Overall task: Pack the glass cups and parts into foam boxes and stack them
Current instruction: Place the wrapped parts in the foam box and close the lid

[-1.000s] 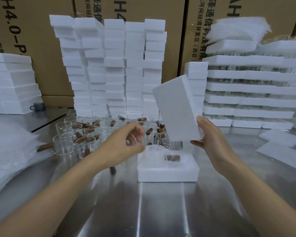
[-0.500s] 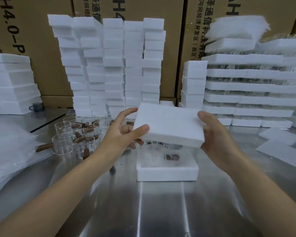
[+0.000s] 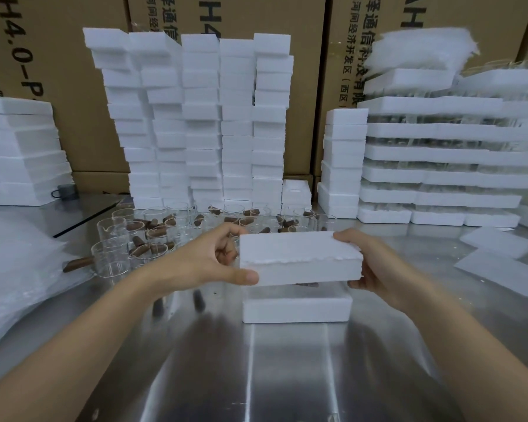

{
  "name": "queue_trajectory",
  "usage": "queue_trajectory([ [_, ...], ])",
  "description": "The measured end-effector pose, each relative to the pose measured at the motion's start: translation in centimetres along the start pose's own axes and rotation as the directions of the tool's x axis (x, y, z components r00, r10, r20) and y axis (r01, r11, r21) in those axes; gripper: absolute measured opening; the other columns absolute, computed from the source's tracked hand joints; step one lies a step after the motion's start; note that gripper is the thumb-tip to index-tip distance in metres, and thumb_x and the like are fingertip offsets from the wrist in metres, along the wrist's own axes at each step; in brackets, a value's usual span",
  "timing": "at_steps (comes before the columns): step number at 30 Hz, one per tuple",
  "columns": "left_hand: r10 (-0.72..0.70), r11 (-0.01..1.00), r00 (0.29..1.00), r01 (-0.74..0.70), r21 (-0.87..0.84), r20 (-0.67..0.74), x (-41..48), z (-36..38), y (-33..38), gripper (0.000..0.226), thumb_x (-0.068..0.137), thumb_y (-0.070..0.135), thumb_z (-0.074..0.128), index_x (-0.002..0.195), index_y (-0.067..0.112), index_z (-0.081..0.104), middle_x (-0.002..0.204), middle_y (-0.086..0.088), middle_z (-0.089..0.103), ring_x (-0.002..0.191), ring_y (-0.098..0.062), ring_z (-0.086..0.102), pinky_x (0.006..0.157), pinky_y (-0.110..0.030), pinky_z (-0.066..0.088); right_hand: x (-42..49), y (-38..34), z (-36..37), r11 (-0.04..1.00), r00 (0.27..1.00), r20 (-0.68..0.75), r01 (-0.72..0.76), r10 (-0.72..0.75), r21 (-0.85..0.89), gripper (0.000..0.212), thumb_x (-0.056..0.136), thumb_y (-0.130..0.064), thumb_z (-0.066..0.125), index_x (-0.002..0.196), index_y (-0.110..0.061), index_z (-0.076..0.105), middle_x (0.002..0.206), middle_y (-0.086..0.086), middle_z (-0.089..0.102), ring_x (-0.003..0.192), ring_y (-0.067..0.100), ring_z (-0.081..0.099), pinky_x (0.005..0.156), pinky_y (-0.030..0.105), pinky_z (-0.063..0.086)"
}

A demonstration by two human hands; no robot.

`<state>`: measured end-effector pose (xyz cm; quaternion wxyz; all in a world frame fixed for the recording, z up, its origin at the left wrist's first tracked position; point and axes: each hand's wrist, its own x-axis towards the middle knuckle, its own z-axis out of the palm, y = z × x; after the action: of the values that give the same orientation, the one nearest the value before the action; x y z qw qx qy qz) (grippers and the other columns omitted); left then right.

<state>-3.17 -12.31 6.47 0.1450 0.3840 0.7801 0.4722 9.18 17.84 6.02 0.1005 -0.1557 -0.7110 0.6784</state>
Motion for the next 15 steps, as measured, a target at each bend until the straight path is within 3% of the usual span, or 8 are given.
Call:
queue_trajectory([
  [2, -0.016, 0.999, 1.0, 0.015, 0.05, 0.009, 0.09, -0.14, -0.4, 0.113, 0.048, 0.073, 0.099, 0.143, 0.041, 0.047, 0.095, -0.012, 0.058, 0.087, -0.021, 0.055, 0.085, -0.045, 0.047, 0.09, 0.2, 0.1, 0.998, 1.0, -0.004, -0.001, 0.001, -0.06, 0.034, 0.093, -0.042, 0.066, 0.114, -0.016, 0.073, 0.075, 0.002, 0.065, 0.061, 0.015, 0.057, 0.058, 0.029, 0.049],
  [5, -0.04, 0.996, 0.999, 0.037, 0.086, 0.025, 0.29, 0.02, -0.8, 0.116, 0.048, 0.067, 0.102, 0.144, 0.044, 0.041, 0.114, -0.023, 0.064, 0.091, -0.03, 0.063, 0.092, -0.05, 0.055, 0.21, 0.37, 0.13, 0.993, 1.0, -0.019, 0.013, -0.015, -0.114, 0.032, 0.094, -0.04, 0.064, 0.113, -0.015, 0.073, 0.075, 0.002, 0.067, 0.059, 0.013, 0.061, 0.064, 0.032, 0.051],
  [10, -0.026, 0.995, 1.0, 0.024, 0.095, 0.013, 0.41, 0.35, -0.96, 0.109, 0.055, 0.059, 0.101, 0.145, 0.044, 0.042, 0.118, -0.02, 0.066, 0.084, -0.015, 0.062, 0.083, -0.039, 0.053, 0.47, 0.49, 0.27, 0.991, 0.997, -0.055, 0.051, -0.058, -0.124, 0.025, 0.096, -0.038, 0.065, 0.111, -0.019, 0.071, 0.082, 0.003, 0.065, 0.061, 0.013, 0.061, 0.066, 0.034, 0.051],
  [15, -0.048, 0.99, 0.998, 0.042, 0.135, 0.039, 0.42, 0.33, -0.96, 0.103, 0.059, 0.059, 0.099, 0.145, 0.049, 0.044, 0.116, -0.013, 0.069, 0.084, -0.011, 0.065, 0.084, -0.04, 0.055, 0.71, 0.61, 0.01, 0.969, 0.995, -0.079, 0.033, -0.054, -0.245, 0.022, 0.097, -0.04, 0.063, 0.108, -0.023, 0.07, 0.1, 0.006, 0.068, 0.083, 0.024, 0.062, 0.076, 0.039, 0.05],
])
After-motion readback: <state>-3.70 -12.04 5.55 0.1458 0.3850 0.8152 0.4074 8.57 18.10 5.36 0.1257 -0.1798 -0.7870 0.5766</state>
